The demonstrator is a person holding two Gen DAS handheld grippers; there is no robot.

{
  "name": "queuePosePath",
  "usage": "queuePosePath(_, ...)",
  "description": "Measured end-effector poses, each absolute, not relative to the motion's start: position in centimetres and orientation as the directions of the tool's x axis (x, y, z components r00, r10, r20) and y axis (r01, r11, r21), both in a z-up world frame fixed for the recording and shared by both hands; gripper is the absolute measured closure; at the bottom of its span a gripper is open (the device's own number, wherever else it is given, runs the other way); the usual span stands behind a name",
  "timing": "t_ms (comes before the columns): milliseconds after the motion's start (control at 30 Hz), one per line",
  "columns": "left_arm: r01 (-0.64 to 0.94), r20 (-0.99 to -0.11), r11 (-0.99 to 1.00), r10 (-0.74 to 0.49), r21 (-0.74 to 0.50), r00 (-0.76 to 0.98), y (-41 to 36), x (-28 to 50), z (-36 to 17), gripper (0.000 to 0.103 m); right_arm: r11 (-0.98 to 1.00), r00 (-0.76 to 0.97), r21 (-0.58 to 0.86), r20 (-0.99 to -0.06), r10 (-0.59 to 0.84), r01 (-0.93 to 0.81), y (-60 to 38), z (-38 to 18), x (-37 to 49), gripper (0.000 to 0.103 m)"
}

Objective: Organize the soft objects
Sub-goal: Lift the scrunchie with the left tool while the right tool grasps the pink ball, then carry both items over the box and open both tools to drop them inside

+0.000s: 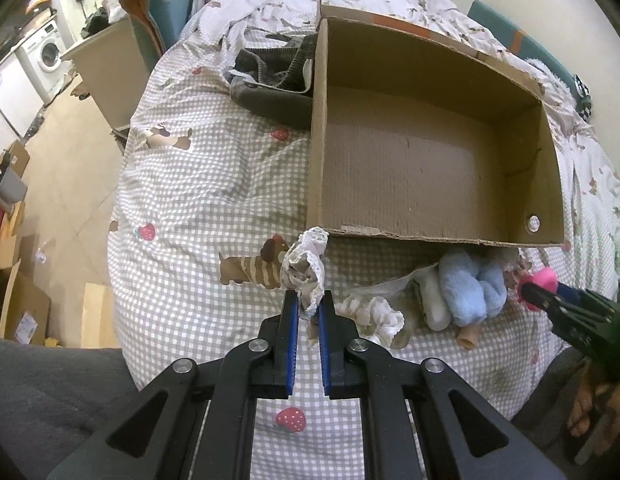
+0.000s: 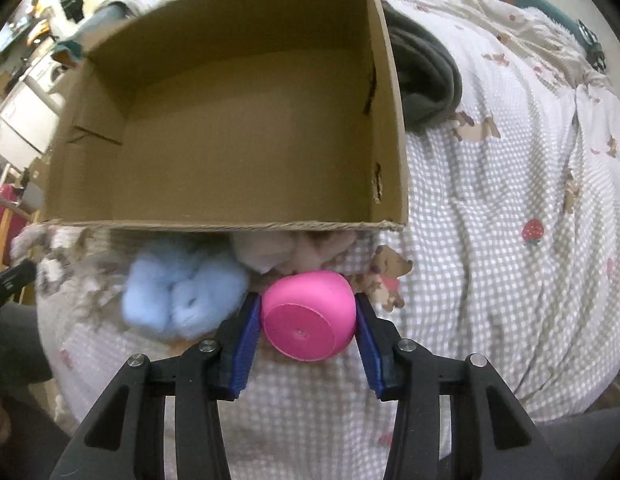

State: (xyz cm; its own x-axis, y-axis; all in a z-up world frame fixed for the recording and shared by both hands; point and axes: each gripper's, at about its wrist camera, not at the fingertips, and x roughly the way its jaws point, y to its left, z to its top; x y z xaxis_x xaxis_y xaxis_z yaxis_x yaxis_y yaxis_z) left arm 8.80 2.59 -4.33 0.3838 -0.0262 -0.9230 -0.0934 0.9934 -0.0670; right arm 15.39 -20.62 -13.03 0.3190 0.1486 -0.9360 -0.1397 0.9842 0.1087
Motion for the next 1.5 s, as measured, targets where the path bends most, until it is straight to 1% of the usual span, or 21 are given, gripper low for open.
queuePosePath(100, -0.090, -0.910, 0.993, -0.028, -0.072, 0.415, 2.5, 8.4, -3.7, 0.094, 0.977, 0.336, 0.146, -0.922, 0.191, -0.157, -19.9, -11.9, 14.1, 0.055)
queuePosePath(167, -0.074, -0.895, 0.992, -0.058, -0.101, 0.442, 2.3, 8.1, -2.9, 0.094, 0.970, 0.363, 0.181, -0.903, 0.230, -0.164, -19.8, -11.0, 13.3, 0.055)
queuePosePath(300, -0.037, -0.838, 0.988, -0.107, -0.150, 0.535, 2.0, 7.4, -0.1, 0.094, 0.932, 0.474, 0.277, -0.805, 0.357, -0.232, -19.1, -7.9, 11.4, 0.055)
queuePosePath(400, -0.017, -0.811, 0.987, -0.119, -0.157, 0.573, 1.7, 7.7, 1.6, 0.094, 0.917, 0.535, 0.273, -0.749, 0.392, -0.290, -19.7, -5.8, 11.0, 0.055)
queuePosePath(533, 0.000, -0.814, 0.987, -0.130, -0.158, 0.566, 1.0, 9.3, 2.7, 0.094, 0.911, 0.555, 0.264, -0.727, 0.405, -0.318, -22.0, -3.7, 11.8, 0.055)
queuePosePath(633, 0.009, -0.817, 0.990, -0.120, -0.139, 0.565, 0.3, 10.9, 3.2, 0.094, 0.903, 0.567, 0.271, -0.708, 0.421, -0.332, -23.0, -3.1, 12.5, 0.055)
queuePosePath(867, 0.063, -0.818, 0.994, -0.112, -0.093, 0.564, -1.5, 14.1, 3.5, 0.094, 0.915, 0.568, 0.250, -0.723, 0.393, -0.316, -22.9, -1.7, 14.8, 0.055)
queuePosePath(1133, 0.083, -0.842, 0.996, -0.074, -0.035, 0.534, -3.4, 16.7, 0.6, 0.094, 0.922, 0.574, 0.270, -0.723, 0.385, -0.278, -22.5, -3.5, 17.9, 0.055)
queuePosePath(1233, 0.075, -0.847, 0.996, -0.075, -0.042, 0.527, -3.6, 17.3, -0.6, 0.094, 0.929, 0.563, 0.271, -0.740, 0.369, -0.253, -22.7, -4.8, 18.3, 0.055)
queuePosePath(1367, 0.068, -0.839, 0.997, -0.062, -0.029, 0.541, -3.7, 17.4, -2.0, 0.094, 0.935, 0.556, 0.252, -0.753, 0.351, -0.250, -22.5, -5.6, 18.3, 0.055)
queuePosePath(1500, 0.084, -0.823, 0.996, -0.070, -0.028, 0.563, -3.9, 17.0, -2.3, 0.094, 0.941, 0.541, 0.231, -0.773, 0.331, -0.245, -22.2, -6.5, 18.1, 0.055)
